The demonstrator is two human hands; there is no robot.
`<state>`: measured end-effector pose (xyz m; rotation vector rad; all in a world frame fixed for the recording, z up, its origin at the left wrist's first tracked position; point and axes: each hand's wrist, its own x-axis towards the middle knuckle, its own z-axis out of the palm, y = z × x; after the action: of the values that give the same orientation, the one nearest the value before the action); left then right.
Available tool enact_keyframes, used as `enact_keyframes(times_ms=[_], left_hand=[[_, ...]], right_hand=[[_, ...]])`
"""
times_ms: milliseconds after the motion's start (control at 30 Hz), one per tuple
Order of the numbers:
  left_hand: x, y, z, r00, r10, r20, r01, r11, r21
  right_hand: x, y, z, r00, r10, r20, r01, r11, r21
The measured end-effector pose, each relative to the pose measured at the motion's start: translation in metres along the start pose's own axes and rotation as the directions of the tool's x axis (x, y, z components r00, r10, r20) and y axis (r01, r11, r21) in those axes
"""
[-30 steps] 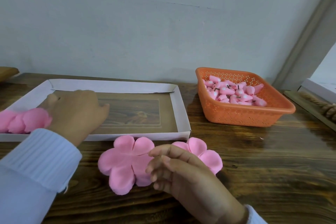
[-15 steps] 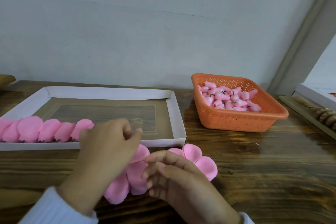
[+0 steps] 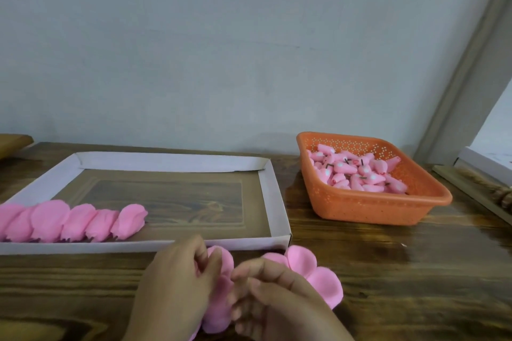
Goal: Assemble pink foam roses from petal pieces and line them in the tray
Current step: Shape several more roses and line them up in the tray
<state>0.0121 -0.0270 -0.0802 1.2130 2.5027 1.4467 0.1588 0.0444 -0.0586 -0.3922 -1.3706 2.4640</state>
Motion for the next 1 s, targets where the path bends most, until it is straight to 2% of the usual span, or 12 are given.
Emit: enact_keyframes(times_ms=[300,600,767,900,1000], left_hand=[[-0.002,-0.005,0.0,1.0,0.013,0.003,-0.013,1.0,0.021],[-0.002,0.004,-0.003,0.998,-0.032,0.049,0.027,0.995,0.098],[-0.002,0.006,-0.005,0.996,-0.04,0.08,0.032,0.995,0.097],[-0.003,0.009,-0.006,0.996,-0.046,0.075,0.04,0.996,0.083],[-0.005,0.011,-0.007,0.995,-0.063,0.071,0.056,0.994,0.088]], right_hand=[[-0.002,-0.003,0.002,0.999,-0.001,-0.044,0.001,1.0,-0.003],[-0.003,-0.017,0.005,0.946,-0.169,-0.277,0.18,0.984,0.013],[-0.012,-0.037,0.002,0.871,-0.269,-0.412,0.217,0.962,-0.168],[-0.012,-0.084,-0.018,0.834,-0.393,-0.387,0.212,0.877,-0.432],[0.005,-0.139,-0.062,0.703,-0.525,-0.48,0.065,0.72,-0.691]])
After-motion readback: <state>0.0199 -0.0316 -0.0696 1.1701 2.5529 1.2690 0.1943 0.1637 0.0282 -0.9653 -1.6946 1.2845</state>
